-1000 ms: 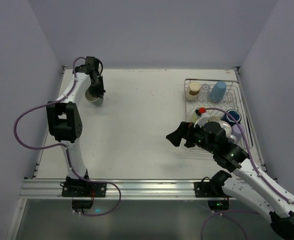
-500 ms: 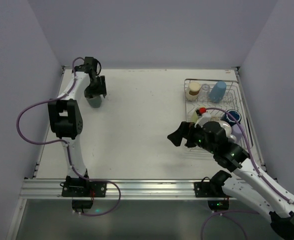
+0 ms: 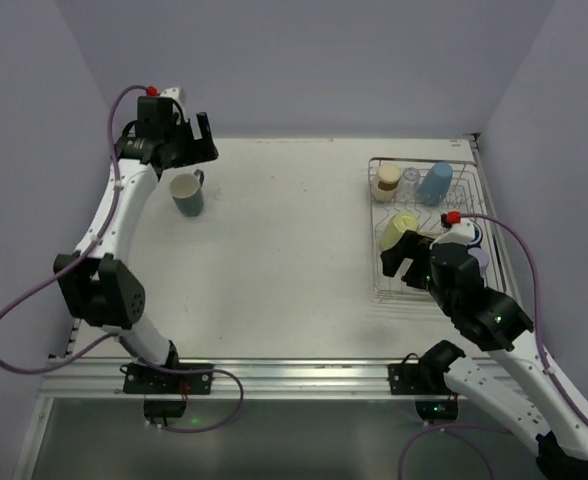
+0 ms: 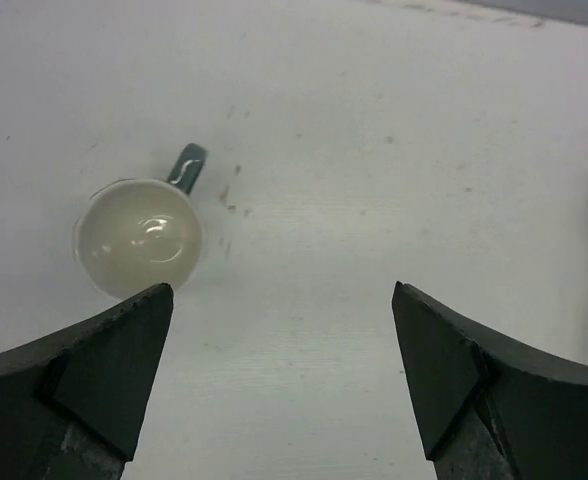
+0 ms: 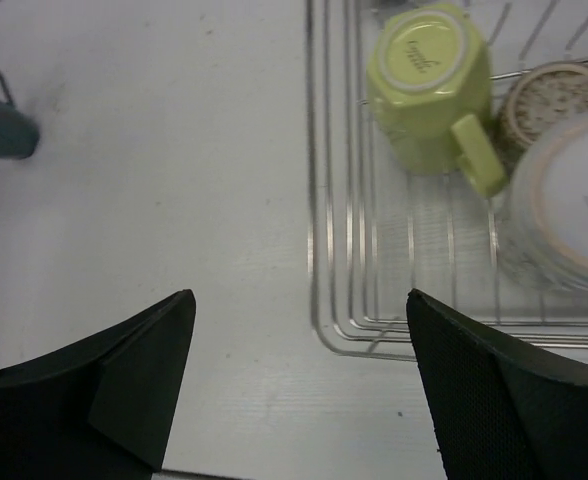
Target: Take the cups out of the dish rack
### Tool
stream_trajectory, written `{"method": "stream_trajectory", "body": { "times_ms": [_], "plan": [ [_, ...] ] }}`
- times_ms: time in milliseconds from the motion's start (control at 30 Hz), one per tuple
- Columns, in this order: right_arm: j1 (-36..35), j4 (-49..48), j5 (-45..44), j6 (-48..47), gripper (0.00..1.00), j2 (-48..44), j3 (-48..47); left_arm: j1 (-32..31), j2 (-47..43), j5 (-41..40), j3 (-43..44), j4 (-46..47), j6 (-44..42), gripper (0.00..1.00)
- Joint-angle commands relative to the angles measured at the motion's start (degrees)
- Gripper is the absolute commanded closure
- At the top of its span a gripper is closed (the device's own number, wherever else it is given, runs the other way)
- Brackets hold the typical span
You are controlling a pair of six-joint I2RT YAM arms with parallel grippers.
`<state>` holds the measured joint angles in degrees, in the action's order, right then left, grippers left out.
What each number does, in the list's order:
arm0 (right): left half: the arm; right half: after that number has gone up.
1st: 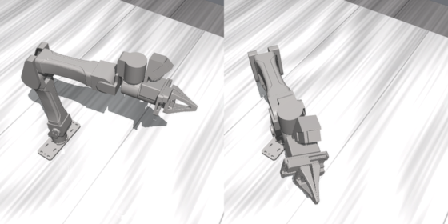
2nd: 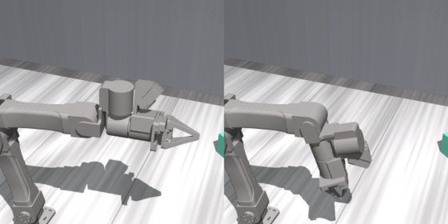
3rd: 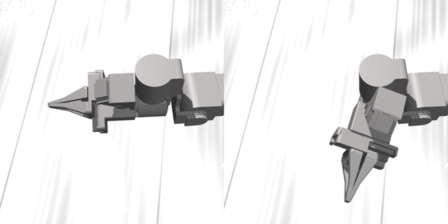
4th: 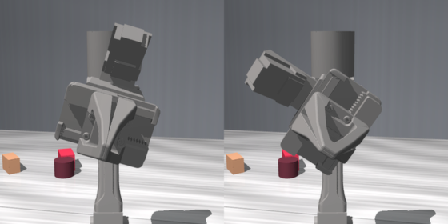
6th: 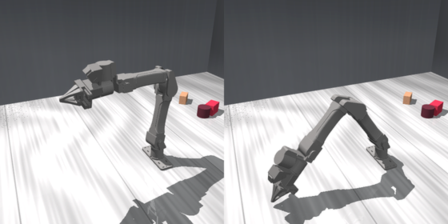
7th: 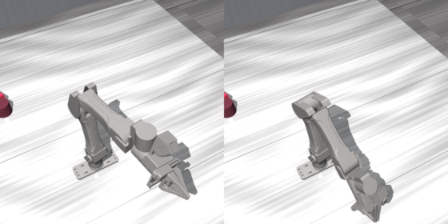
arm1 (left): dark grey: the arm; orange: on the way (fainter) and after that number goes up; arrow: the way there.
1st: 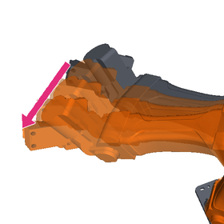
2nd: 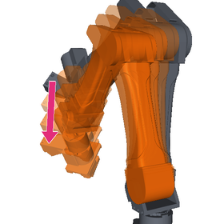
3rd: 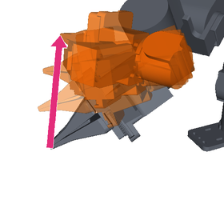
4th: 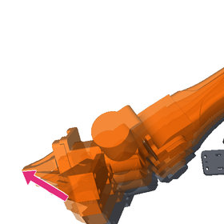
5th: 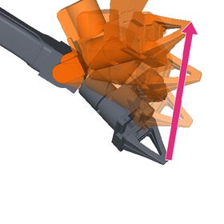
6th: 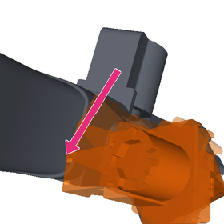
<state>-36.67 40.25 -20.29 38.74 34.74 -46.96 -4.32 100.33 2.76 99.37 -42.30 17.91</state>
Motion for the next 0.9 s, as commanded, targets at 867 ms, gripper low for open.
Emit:
{"method": "stream_trajectory", "body": {
  "times_ms": [867],
  "plan": [
    [29.63,6.52,5.08,-20.63,0.01,18.78,-8.41,-20.37,-60.26,22.55,-58.59,26.75,2.75,0.0]
  ]
}}
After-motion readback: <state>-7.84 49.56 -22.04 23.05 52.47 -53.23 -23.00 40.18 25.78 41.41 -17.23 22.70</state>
